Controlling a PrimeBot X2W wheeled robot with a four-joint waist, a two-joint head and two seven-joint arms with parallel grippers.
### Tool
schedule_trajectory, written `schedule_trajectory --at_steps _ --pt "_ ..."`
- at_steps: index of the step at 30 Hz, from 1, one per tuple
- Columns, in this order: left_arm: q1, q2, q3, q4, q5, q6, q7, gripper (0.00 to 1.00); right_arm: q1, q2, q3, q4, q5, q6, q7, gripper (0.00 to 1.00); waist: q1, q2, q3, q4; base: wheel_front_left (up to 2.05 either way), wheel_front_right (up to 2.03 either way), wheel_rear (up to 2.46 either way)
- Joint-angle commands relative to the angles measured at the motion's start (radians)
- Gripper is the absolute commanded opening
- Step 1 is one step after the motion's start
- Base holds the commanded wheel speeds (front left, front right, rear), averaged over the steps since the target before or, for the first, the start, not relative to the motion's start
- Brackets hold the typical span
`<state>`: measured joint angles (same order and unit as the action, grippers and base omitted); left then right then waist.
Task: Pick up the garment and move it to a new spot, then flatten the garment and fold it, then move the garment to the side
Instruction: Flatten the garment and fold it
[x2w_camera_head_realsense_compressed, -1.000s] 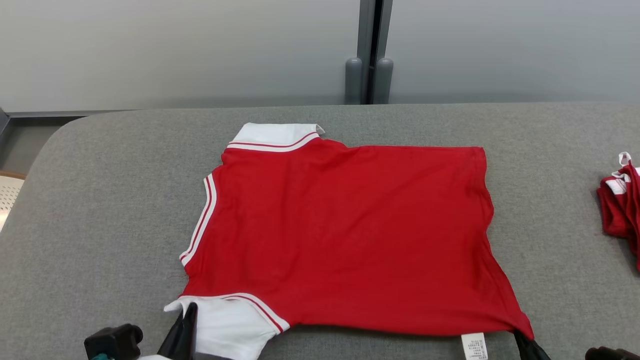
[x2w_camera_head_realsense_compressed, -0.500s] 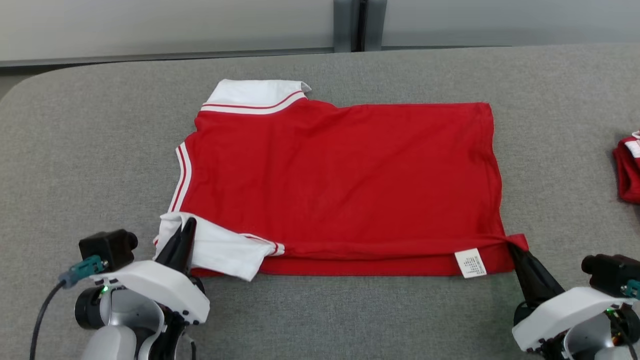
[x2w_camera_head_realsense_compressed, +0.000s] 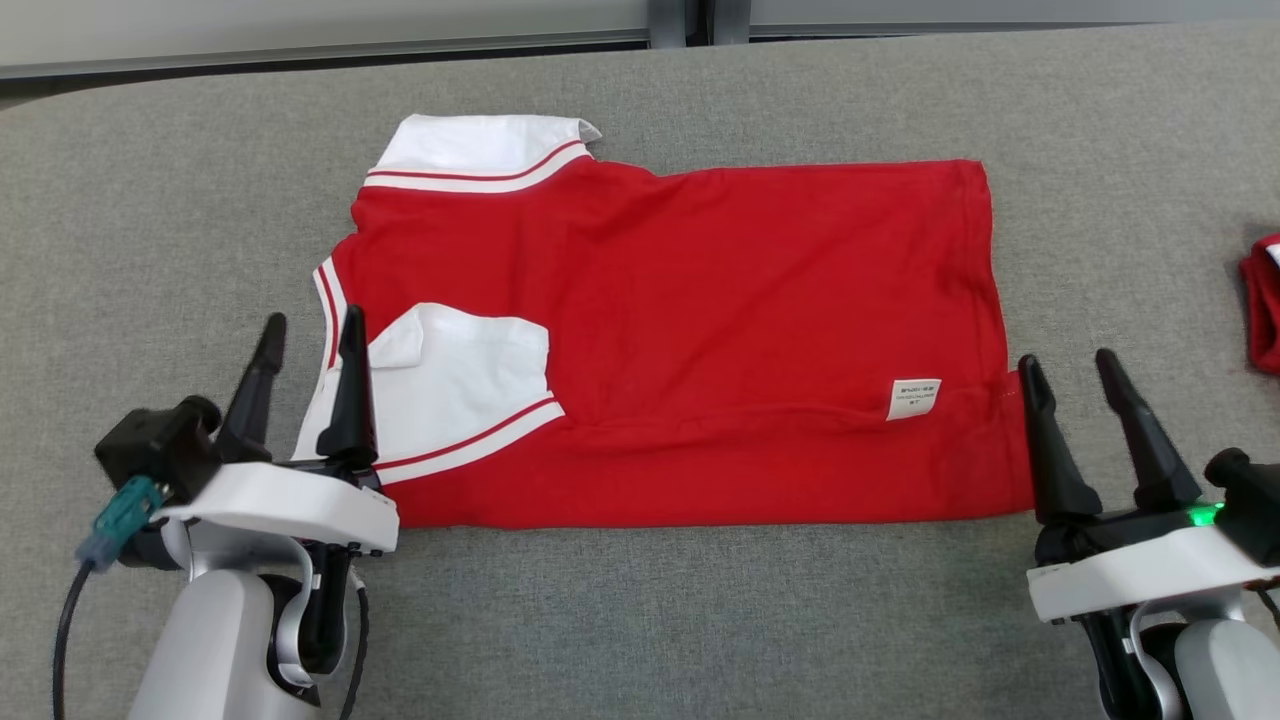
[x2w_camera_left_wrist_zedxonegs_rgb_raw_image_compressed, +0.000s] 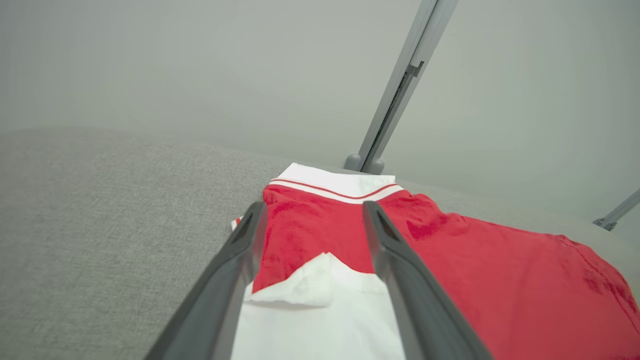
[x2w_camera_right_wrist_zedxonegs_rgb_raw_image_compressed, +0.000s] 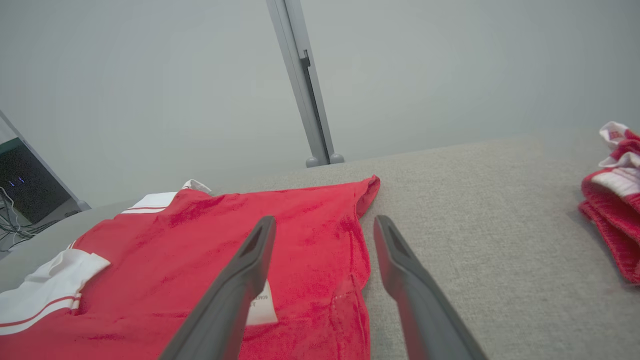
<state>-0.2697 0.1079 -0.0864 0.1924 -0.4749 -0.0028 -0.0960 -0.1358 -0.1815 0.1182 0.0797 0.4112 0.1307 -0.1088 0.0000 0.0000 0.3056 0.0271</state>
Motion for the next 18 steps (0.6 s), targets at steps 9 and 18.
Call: schedule_trajectory --at_steps 9,18 --pt "0.104 0.036 -0.019 -0.070 0.171 0.074 -0.156 1.00 0.057 -0.005 -0.046 -0.084 -0.143 0.000 -0.085 1.00 0.0000 0.0000 -0.062 0.008 0.00 0.00 0.00" --pt "0.272 0.057 -0.049 -0.121 0.204 0.082 -0.142 1.00 0.219 0.024 -0.069 -0.173 -0.192 0.000 -0.017 1.00 0.0000 0.0000 -0.157 0.008 0.00 0.00 0.00"
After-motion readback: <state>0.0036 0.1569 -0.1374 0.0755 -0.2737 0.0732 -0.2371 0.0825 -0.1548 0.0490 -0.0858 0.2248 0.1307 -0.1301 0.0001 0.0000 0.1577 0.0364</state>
